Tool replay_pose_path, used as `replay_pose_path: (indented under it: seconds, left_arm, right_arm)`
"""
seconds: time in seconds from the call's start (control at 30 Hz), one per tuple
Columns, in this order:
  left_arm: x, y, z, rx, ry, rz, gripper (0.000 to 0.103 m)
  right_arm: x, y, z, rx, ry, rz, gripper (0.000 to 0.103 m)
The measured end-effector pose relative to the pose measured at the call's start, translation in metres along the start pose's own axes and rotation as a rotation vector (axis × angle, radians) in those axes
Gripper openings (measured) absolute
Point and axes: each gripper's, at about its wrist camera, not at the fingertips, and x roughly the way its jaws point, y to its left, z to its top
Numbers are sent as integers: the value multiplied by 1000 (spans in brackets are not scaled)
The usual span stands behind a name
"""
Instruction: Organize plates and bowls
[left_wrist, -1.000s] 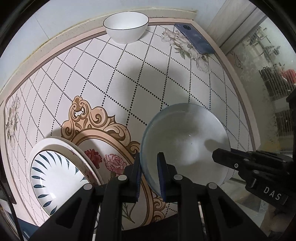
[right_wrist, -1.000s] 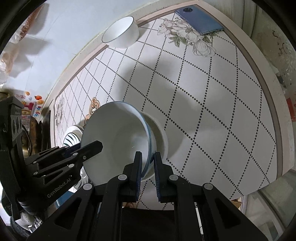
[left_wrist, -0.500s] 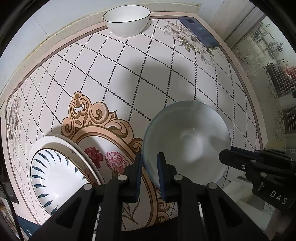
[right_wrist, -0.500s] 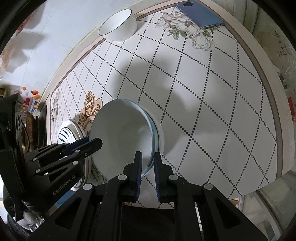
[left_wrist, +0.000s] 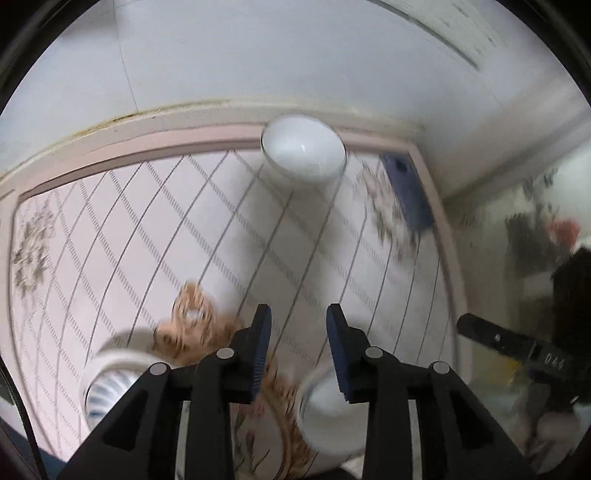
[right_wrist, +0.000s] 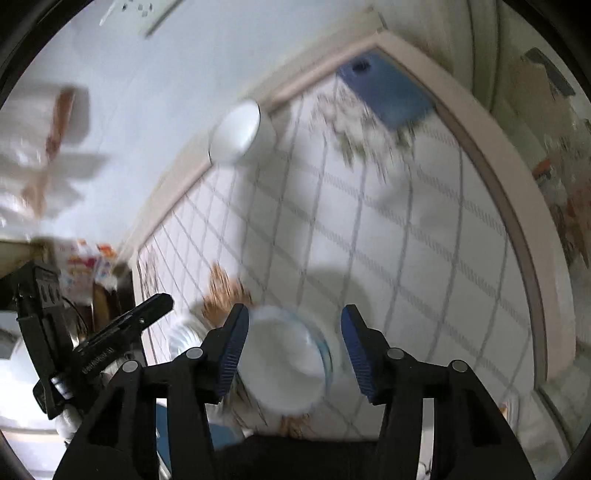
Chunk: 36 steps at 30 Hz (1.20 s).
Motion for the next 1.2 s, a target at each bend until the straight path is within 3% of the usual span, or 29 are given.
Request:
replay_pose_path:
  seconds: [0.1,0.23,0.37,0.57,0.7,0.83,1.2]
  left_arm:
    - [19,11,39,-56,-9,9,28]
    - [56,26,86,-132,52,-14,28]
    - [83,34,110,-172,99,-13,28]
    - [119,38,137,-194,158,-18,28]
    - [137,39,148,-201,173,-15,28]
    - [142,36,151,-173,158,36,20]
    - [143,22,147,-111,136,81,17]
  right_arm:
    - [7,13,39,9,-44,43,55]
    - [24,39,93,-40,-69,67,55]
    - [53,64,149,-107,-62,33,55]
    - [109,72,206,-98,11,17,54]
    - [142,68,228,-62,61,-2,47]
    - [168,60,241,-58,96,-48,15]
    - [180,59,227,-112,86,-90,12]
